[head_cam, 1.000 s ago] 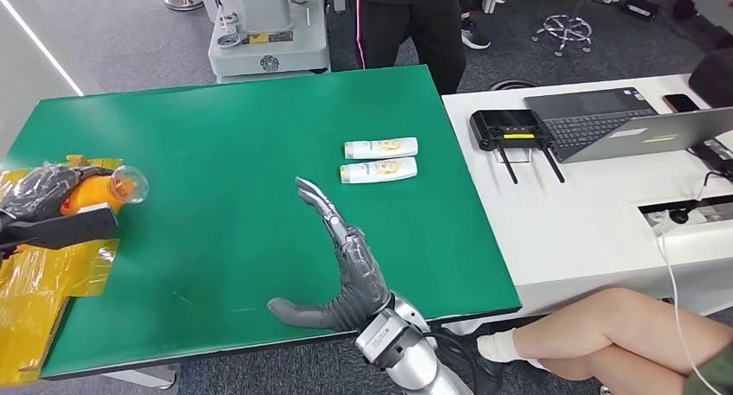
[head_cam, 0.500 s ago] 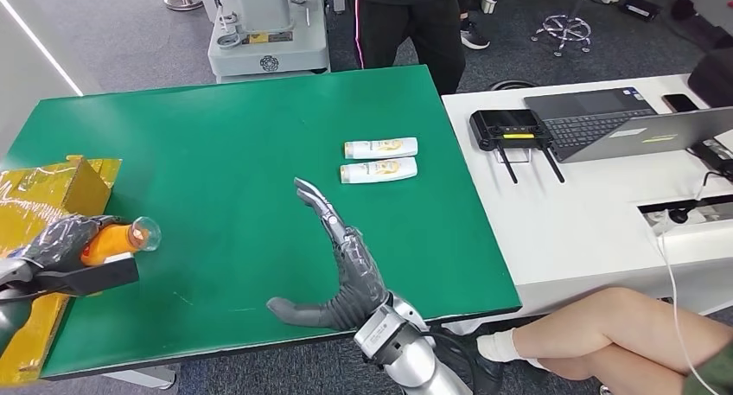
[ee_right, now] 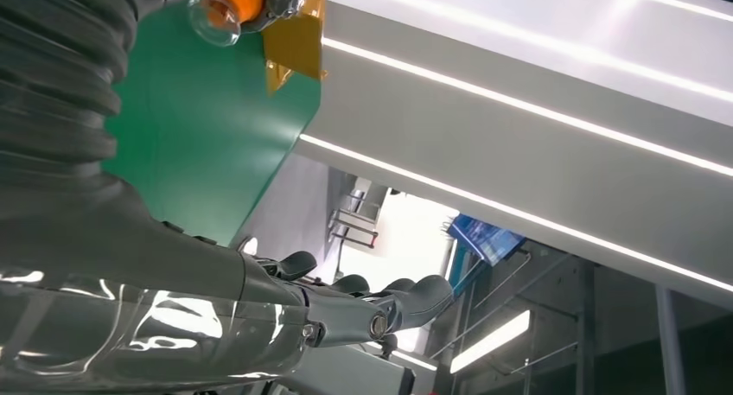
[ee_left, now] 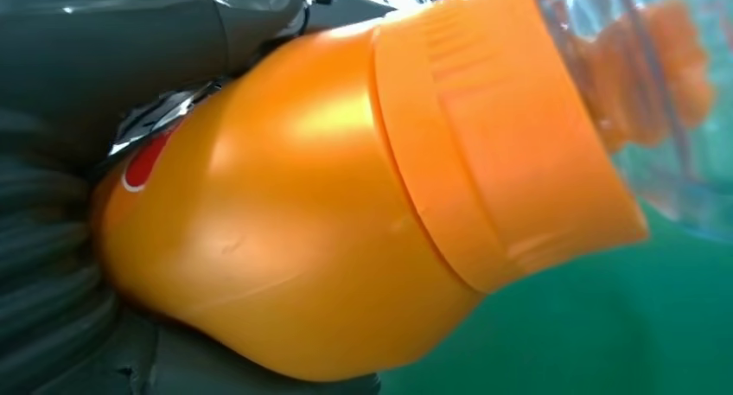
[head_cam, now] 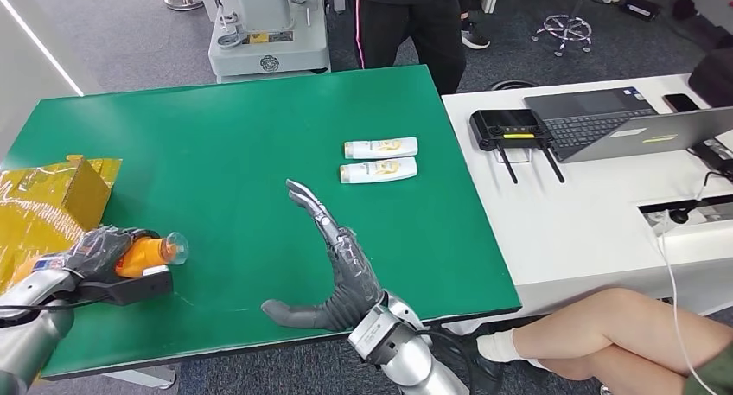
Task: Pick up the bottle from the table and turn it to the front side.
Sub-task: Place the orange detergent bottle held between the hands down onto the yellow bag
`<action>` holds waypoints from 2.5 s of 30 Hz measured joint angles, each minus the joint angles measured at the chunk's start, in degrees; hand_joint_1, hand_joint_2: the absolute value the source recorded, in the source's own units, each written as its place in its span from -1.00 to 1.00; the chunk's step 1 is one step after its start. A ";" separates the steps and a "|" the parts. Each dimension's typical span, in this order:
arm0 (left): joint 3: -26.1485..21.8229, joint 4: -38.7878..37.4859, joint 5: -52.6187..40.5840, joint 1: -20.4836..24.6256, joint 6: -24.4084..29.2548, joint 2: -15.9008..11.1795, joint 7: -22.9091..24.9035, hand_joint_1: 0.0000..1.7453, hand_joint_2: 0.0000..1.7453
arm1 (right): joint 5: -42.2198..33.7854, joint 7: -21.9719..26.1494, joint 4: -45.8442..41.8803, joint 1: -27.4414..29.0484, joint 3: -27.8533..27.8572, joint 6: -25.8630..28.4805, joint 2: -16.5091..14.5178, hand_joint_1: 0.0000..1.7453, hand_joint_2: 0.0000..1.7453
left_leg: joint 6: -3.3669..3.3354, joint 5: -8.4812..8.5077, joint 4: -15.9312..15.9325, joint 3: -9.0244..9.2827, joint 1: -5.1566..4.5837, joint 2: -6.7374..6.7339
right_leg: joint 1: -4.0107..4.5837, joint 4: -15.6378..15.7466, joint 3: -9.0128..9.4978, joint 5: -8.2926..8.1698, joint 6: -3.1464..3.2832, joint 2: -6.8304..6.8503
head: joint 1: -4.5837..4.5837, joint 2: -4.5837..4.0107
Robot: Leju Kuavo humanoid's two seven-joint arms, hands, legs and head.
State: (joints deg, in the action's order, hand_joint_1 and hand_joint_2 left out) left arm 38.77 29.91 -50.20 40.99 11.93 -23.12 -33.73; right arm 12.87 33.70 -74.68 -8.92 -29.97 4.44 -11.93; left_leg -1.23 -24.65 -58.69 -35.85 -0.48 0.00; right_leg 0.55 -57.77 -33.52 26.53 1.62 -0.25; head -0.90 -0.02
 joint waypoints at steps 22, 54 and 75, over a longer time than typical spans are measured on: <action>-0.92 -7.94 -5.44 2.06 3.03 2.99 7.08 -1.00 1.00 | 0.00 0.00 0.46 0.01 -0.47 0.07 0.00 -1.00 1.00 | 0.04 0.01 0.01 0.05 0.00 -0.02 | 0.01 -0.05 0.02 -0.01 0.02 -0.07 | 0.01 0.00; -6.32 -8.54 -8.52 5.24 -8.77 -0.19 2.80 -1.00 1.00 | -0.97 0.74 1.44 -0.04 -0.36 -0.07 -0.33 -1.00 1.00 | 0.16 0.10 0.02 0.09 0.02 -0.01 | 0.02 -0.13 0.01 -0.04 0.09 -0.02 | 0.01 0.00; -5.93 -5.00 -10.08 17.25 -17.90 -2.87 -1.00 -1.00 1.00 | -2.06 2.31 1.42 -0.02 0.11 1.15 -0.33 -1.00 1.00 | 0.16 0.10 0.00 0.08 0.02 -0.02 | 0.02 -0.14 -0.01 -0.06 0.12 -0.03 | 0.02 0.00</action>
State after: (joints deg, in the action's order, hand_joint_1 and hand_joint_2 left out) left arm 32.84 24.91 -60.28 58.24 -5.96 -25.99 -34.73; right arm 10.81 36.01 -73.26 -8.94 -29.86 5.59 -12.26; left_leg -1.07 -24.55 -58.69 -35.77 -0.46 -0.02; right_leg 0.57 -57.91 -33.53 26.48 1.74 -0.28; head -0.88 -0.02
